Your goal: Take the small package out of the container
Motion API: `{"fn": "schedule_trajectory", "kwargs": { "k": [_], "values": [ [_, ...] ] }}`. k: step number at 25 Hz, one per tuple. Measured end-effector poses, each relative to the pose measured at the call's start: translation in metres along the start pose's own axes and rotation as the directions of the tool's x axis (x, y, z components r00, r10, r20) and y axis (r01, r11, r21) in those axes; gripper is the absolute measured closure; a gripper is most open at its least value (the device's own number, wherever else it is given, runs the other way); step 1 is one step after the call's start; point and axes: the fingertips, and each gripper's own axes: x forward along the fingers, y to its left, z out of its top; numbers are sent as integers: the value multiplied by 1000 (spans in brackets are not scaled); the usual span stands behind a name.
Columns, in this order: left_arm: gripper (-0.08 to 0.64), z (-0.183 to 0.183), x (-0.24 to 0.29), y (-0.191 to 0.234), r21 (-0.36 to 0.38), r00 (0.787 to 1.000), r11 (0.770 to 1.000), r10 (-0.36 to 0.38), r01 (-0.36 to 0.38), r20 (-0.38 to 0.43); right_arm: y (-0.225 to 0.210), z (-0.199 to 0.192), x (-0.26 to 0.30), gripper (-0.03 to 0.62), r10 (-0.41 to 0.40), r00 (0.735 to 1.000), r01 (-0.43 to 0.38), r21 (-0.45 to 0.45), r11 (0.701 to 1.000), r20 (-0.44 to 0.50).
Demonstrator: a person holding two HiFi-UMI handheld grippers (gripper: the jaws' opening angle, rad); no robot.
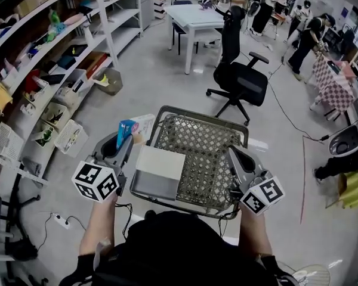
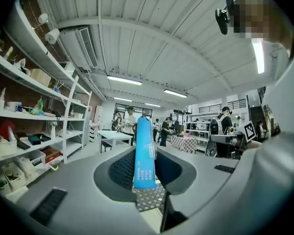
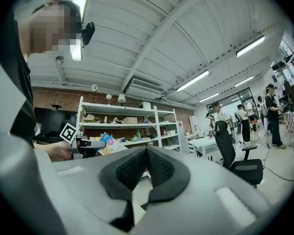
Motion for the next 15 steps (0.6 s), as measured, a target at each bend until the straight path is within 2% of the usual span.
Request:
{"fn": "schedule_trajectory", "kwargs": {
  "k": [2, 5, 15],
  "values": [
    [471, 9, -2, 1, 24, 1000, 1000, 13, -14, 24, -2, 8, -2, 584, -14, 1000, 15, -8, 1000, 23],
    [471, 12, -1, 1, 21, 999, 1000, 14, -15, 47, -5, 10, -3, 584, -33, 999, 34, -29, 999, 29],
    [471, 5, 6, 6, -1, 999, 1000, -4, 4, 44, -7, -4, 2, 584, -74, 997, 74, -29, 997, -6]
  ]
}}
